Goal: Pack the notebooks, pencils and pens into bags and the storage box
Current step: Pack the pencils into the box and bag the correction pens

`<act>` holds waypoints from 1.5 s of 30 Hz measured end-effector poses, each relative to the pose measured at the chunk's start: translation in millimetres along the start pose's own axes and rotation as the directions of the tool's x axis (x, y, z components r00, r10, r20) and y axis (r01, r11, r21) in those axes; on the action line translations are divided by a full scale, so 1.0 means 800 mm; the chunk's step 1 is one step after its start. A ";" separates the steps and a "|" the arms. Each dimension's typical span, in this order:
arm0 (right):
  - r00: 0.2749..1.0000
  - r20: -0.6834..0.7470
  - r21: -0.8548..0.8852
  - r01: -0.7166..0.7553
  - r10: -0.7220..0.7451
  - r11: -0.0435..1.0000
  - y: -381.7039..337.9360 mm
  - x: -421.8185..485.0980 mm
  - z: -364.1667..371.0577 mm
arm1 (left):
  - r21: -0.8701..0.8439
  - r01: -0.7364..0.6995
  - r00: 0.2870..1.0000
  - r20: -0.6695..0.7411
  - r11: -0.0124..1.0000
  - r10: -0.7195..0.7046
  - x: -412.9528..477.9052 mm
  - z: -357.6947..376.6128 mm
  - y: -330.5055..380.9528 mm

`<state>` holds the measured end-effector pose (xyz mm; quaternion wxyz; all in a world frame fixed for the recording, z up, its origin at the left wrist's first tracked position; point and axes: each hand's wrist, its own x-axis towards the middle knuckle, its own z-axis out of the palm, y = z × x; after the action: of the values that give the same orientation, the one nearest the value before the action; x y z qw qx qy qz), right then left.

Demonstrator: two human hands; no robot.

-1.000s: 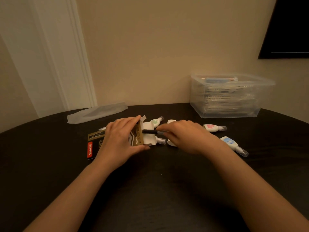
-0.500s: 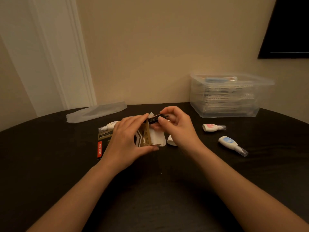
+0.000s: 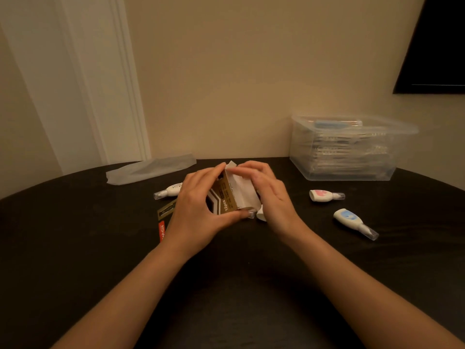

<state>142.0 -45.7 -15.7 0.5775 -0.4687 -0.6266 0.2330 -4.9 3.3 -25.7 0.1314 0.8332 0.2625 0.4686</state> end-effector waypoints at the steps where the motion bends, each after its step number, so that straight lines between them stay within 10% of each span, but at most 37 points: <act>1: 0.998 -0.046 0.006 0.038 -0.037 0.999 0.000 0.001 -0.001 | -0.024 0.025 1.000 -0.012 0.999 -0.025 0.001 -0.001 0.004; 12: 0.983 -0.141 0.162 0.142 -0.119 0.977 -0.006 0.001 -0.004 | -0.447 0.316 0.908 -0.113 0.837 -0.404 0.035 0.013 0.027; 25: 0.884 -0.181 -0.262 0.380 -0.431 0.887 0.003 0.002 -0.005 | -0.417 0.343 0.912 -0.067 0.842 -0.405 0.030 0.020 0.027; 32: 0.955 -0.182 -0.087 0.221 -0.234 0.971 -0.006 0.007 -0.005 | -0.658 0.318 0.895 -0.029 0.683 -0.445 0.025 0.003 0.033; 45: 0.927 -0.353 0.170 0.196 -0.126 0.966 -0.040 0.017 0.002 | -0.572 0.209 0.942 -0.102 0.793 -0.321 0.010 0.009 0.044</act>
<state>131.8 -47.8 17.3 0.7384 -0.3872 -0.5275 0.1630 15.4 -21.3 -7.6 0.4050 0.6644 0.2417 0.5798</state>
